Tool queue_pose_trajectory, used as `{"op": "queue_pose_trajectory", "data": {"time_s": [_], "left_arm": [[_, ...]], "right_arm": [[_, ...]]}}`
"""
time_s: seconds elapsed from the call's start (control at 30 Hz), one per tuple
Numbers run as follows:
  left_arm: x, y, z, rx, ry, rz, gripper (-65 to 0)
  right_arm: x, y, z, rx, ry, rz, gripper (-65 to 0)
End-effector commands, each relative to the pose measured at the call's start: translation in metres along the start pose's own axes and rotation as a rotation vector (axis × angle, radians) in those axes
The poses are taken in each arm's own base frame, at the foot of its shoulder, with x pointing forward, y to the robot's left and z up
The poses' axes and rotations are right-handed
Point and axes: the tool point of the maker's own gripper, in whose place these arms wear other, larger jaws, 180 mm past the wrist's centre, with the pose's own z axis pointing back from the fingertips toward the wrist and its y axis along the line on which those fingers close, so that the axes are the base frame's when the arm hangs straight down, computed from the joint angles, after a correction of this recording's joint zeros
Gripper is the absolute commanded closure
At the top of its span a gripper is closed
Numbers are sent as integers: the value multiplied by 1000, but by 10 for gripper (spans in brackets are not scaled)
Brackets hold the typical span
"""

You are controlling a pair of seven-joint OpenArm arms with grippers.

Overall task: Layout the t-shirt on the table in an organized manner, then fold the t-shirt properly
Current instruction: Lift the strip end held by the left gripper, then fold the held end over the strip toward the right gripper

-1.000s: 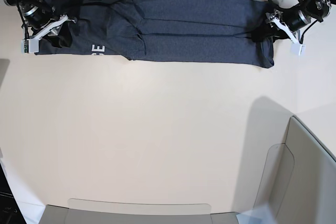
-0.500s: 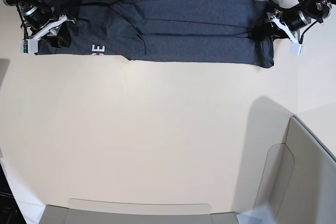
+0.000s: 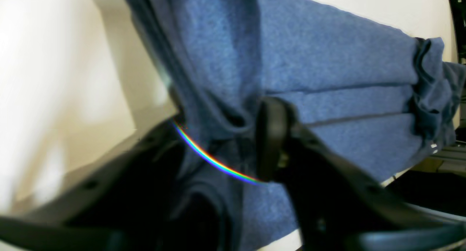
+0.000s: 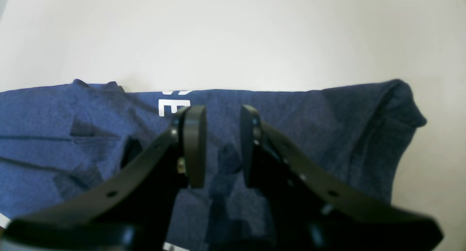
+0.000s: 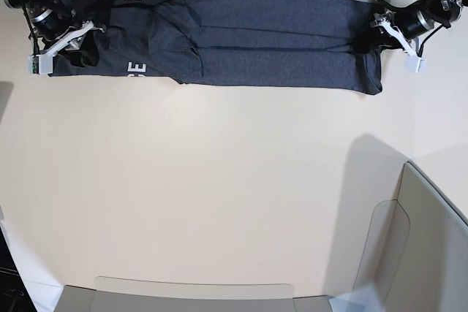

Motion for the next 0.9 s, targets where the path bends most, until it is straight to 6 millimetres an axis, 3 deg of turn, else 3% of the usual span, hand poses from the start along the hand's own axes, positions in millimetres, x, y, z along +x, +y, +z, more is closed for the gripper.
{"op": "queue_pose_trajectory", "data": {"time_s": [0.0, 0.1, 0.27, 0.47, 0.6, 0.73, 0.87], "left_arm": [[-8, 6, 4, 33, 57, -11, -128], [-7, 6, 4, 33, 55, -13, 0], [8, -3, 8, 37, 27, -71, 0], [56, -53, 29, 64, -70, -348, 0], [68, -79, 33, 58, -120, -431, 0], [60, -107, 13, -28, -86, -475, 0], [38, -142, -15, -162, 0, -525, 0]], "right_arm": [[6, -3, 5, -9, -16, 13, -168], [4, -9, 8, -28, -17, -1, -168], [9, -21, 10, -50, -15, 15, -168], [10, -47, 11, -110, 31, 51, -168], [10, -69, 19, -197, 83, 102, -168], [6, -102, 39, -341, 122, 102, -168], [-2, -133, 65, -485, 151, 67, -168]]}}
